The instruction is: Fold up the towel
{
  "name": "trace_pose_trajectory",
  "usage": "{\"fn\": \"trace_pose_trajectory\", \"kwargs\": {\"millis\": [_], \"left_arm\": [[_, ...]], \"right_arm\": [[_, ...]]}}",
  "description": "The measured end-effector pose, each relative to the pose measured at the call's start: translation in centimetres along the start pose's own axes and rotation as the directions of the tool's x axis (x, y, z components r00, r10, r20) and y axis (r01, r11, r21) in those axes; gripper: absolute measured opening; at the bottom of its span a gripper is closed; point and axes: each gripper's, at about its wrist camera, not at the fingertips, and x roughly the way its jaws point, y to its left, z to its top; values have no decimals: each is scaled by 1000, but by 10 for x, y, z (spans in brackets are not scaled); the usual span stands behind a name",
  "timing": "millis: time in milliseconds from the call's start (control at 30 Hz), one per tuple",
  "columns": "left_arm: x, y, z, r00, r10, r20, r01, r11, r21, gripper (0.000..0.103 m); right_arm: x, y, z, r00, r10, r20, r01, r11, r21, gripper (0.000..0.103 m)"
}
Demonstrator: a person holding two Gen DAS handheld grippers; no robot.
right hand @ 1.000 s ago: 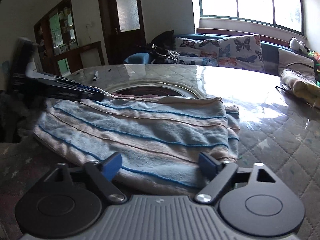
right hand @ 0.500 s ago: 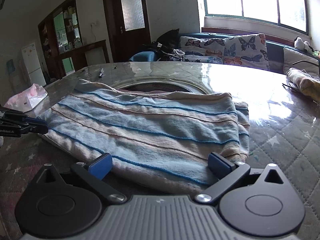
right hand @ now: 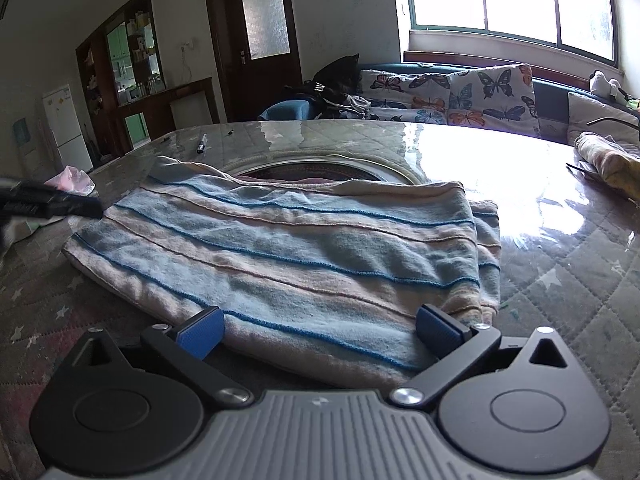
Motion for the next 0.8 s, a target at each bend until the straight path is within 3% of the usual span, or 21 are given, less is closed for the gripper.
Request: {"fn": "trace_pose_trajectory", "kwargs": {"millis": [200,367,567,800], "left_arm": [[51,2,29,999,0,-51,1,1000,26,26],[78,18,32,994,43,-100,-41,999,24,26],[76,39,33,994,64,-91,-66,998,-21,25],[74,27,48,997,55,-49,-55,999,-1,25]], "right_arm": [[0,-2,0,1000,10,4,-10,1000,12,103],[-2,-5,0,1000,25,11,-26,999,30,103],[-3,-10,-1,999,47,21,-48,997,56,103],[-1,-7,0,999,36,15,-37,998,44,103]]}}
